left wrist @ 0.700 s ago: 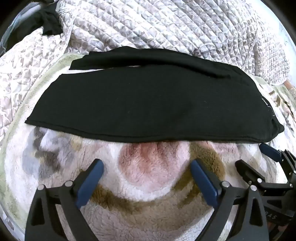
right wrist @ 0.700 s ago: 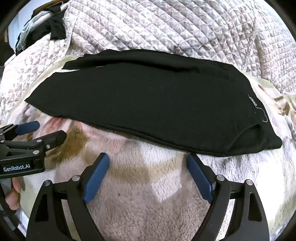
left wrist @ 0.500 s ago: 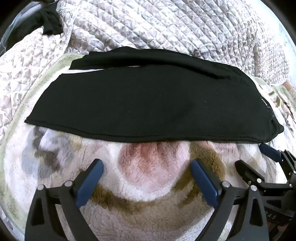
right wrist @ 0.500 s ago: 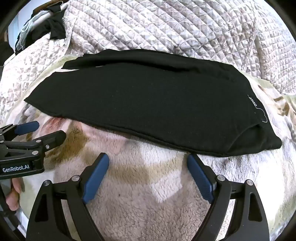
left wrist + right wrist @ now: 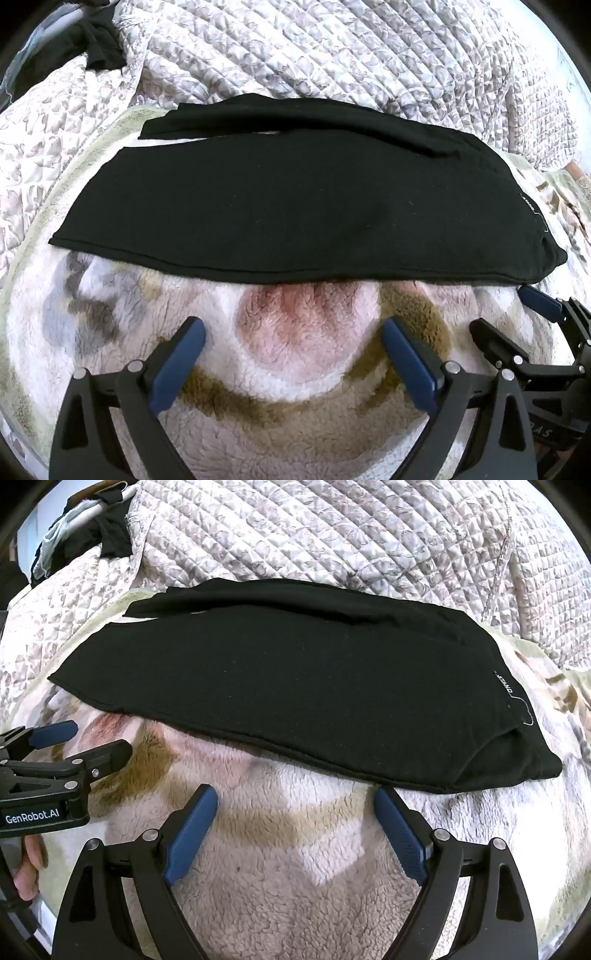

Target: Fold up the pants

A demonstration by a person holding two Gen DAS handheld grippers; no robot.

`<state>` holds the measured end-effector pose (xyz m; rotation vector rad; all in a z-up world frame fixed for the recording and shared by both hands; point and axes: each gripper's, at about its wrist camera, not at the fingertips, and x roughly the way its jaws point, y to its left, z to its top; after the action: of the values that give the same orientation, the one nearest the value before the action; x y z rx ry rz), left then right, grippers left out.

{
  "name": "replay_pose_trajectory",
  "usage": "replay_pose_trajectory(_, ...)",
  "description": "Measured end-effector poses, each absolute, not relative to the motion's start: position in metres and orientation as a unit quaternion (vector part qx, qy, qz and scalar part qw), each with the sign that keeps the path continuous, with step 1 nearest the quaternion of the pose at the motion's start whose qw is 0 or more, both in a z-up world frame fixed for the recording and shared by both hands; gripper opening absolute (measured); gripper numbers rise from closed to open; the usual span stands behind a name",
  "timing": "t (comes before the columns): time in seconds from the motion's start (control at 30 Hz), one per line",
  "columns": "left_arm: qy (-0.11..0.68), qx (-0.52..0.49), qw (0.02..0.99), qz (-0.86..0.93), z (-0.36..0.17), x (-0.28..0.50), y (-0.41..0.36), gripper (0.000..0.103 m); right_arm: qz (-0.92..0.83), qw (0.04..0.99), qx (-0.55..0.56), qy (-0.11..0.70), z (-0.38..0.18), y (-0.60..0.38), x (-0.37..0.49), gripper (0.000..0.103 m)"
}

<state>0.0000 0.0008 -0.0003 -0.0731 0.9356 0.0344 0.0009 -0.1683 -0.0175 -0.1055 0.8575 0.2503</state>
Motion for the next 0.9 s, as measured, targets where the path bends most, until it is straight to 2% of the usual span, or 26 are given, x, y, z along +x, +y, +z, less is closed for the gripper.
replay_pose_trajectory(0.9, 0.451, -0.032, 0.892, 0.017, -0.001, -0.0014, 0.0063, 0.1, 0.12, 0.9, -0.053, 0.415, -0.0178, -0.1685, 0.0009, 0.088)
